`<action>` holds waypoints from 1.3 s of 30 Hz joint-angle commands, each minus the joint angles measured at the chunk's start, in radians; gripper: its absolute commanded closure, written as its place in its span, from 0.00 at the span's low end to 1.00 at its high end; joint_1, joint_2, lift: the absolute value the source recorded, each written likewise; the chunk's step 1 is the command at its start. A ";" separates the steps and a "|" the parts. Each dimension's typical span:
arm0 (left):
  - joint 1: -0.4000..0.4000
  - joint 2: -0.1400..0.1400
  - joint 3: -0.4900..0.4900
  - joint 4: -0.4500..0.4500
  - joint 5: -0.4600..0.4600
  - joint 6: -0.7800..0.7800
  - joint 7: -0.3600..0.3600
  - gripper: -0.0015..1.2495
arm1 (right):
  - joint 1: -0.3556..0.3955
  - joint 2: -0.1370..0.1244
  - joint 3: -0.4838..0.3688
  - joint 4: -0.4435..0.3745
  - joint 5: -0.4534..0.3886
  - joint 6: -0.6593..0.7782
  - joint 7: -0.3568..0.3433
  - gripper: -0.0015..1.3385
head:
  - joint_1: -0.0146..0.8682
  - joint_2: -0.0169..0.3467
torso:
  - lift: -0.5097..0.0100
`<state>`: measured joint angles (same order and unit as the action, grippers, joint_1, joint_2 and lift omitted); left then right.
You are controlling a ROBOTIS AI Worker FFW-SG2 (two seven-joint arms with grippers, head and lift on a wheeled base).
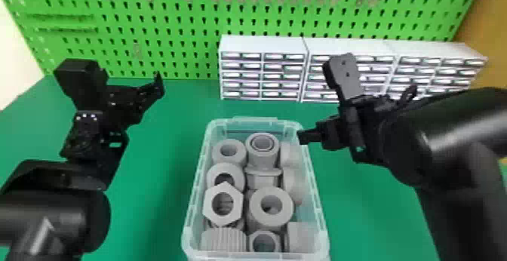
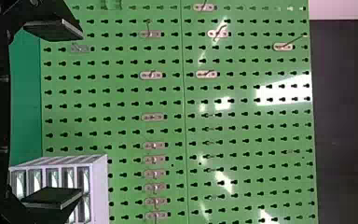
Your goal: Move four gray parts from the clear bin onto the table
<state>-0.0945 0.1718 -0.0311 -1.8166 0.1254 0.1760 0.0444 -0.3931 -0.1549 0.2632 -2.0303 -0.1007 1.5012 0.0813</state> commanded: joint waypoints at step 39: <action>0.001 0.000 0.003 0.000 -0.001 0.003 0.000 0.09 | -0.047 0.008 0.062 0.154 -0.024 -0.059 0.000 0.26 | 0.79 0.12 | 0.89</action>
<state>-0.0944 0.1718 -0.0295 -1.8164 0.1242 0.1796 0.0444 -0.4378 -0.1452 0.3067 -1.8922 -0.1451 1.4818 0.0813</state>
